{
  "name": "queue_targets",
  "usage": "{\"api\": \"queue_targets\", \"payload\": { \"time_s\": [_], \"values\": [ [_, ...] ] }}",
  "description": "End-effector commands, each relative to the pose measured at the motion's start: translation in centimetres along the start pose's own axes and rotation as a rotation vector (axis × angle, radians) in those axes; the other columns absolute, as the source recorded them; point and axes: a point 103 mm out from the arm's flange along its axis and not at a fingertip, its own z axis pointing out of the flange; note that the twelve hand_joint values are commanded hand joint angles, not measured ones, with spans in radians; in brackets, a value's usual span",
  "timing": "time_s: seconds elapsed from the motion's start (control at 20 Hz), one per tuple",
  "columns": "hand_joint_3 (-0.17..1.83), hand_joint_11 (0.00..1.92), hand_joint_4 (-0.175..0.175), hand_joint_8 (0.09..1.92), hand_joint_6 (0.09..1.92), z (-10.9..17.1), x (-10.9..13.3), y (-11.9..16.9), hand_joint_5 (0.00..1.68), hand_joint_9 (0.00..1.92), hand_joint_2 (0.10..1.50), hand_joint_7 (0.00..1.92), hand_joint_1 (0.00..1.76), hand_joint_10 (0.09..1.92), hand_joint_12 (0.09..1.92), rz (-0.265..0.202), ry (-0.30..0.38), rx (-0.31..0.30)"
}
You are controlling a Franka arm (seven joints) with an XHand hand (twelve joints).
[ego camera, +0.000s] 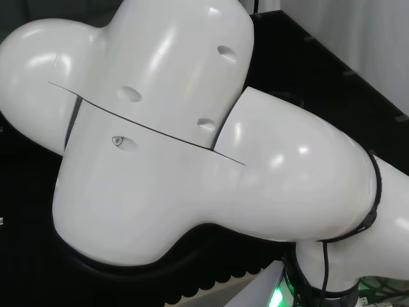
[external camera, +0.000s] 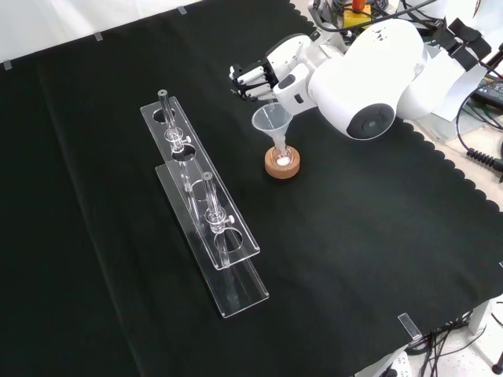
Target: Pour all the NaCl from the weighing funnel into the round-bottom flask.
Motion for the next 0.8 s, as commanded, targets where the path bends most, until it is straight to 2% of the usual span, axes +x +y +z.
{"api": "queue_targets", "payload": {
  "time_s": [0.05,0.7,0.8],
  "values": [
    [0.75,0.28,0.175,0.60,0.94,0.14,0.08,0.06,1.15,0.66,0.66,0.46,1.09,0.52,1.32,-0.004,0.030,-0.006],
    [0.75,0.26,0.175,0.60,0.94,0.76,-0.65,0.20,1.15,0.66,0.66,0.46,1.09,0.52,1.31,-0.014,0.193,-0.026],
    [0.75,0.26,0.175,0.60,0.94,1.09,-0.83,0.31,1.15,0.66,0.66,0.46,1.09,0.52,1.31,-0.019,0.247,-0.032]
  ]
}}
